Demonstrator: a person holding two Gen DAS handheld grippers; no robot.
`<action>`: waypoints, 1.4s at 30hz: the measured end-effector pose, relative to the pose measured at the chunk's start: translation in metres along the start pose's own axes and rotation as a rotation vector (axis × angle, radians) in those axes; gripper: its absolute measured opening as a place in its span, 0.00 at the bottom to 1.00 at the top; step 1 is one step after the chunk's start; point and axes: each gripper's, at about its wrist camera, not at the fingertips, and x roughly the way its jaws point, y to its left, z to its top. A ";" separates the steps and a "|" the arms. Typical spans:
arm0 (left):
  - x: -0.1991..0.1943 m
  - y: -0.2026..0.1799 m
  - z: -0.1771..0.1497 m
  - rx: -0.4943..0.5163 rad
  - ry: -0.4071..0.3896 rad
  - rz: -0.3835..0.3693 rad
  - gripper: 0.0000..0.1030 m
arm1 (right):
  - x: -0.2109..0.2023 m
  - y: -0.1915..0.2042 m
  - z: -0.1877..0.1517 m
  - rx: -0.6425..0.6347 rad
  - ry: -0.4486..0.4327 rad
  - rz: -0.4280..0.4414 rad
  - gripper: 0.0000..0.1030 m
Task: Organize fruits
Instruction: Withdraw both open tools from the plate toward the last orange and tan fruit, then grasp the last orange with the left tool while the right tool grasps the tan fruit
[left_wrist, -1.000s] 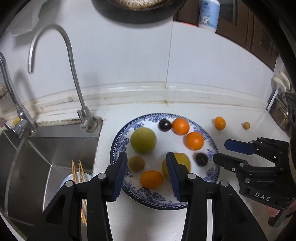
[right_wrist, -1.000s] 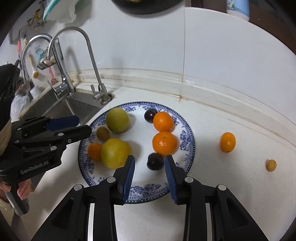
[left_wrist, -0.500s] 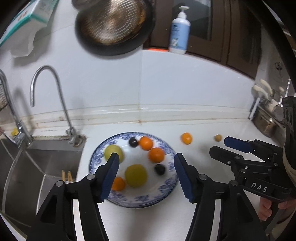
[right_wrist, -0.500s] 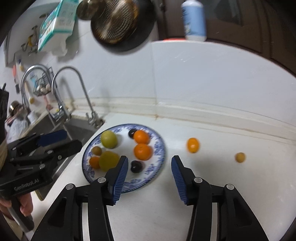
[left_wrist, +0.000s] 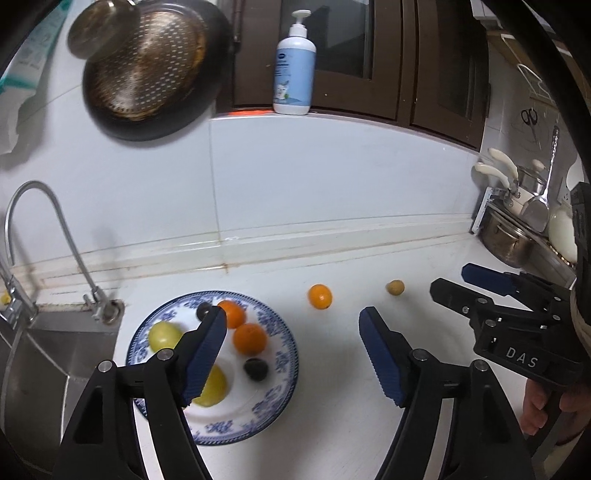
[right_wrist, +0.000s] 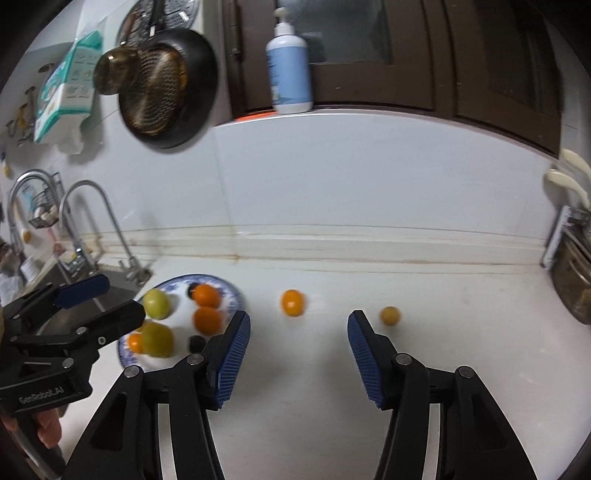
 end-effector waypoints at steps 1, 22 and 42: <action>0.003 -0.003 0.002 0.002 0.001 -0.004 0.74 | -0.001 -0.004 0.001 0.001 -0.002 -0.009 0.54; 0.110 -0.029 0.013 0.035 0.151 -0.004 0.80 | 0.064 -0.081 0.005 0.075 0.108 -0.135 0.54; 0.202 -0.032 0.008 0.009 0.301 -0.019 0.64 | 0.154 -0.109 -0.009 0.132 0.282 -0.082 0.53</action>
